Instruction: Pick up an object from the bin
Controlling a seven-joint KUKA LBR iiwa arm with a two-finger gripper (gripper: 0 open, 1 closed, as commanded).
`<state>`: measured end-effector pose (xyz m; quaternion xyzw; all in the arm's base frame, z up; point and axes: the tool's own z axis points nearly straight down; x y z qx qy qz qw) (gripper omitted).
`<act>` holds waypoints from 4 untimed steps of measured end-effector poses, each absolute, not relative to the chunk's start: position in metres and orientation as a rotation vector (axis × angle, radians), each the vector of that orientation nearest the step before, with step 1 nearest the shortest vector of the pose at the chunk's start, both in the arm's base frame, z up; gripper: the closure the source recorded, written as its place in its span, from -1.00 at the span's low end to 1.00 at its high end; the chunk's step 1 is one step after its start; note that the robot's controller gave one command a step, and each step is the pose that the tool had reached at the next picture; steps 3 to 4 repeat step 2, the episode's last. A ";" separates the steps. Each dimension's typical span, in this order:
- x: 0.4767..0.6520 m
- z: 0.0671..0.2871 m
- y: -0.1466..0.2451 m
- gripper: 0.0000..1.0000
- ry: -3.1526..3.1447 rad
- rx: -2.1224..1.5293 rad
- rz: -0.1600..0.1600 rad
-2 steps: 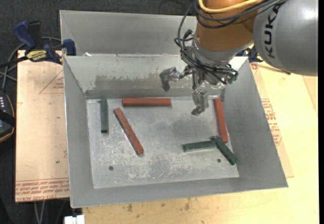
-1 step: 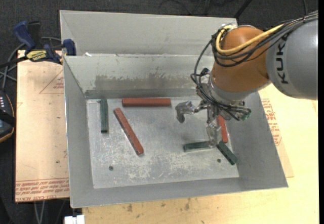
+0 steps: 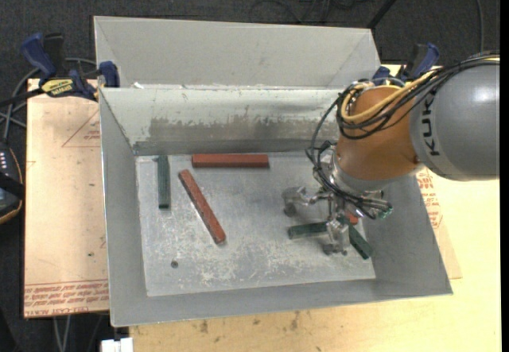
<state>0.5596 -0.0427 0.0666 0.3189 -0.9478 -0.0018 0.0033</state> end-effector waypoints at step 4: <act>0.548 0.209 0.001 1.00 -2.971 1.053 0.002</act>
Offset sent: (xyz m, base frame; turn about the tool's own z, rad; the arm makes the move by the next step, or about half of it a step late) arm 0.0000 0.0000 0.0000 0.0000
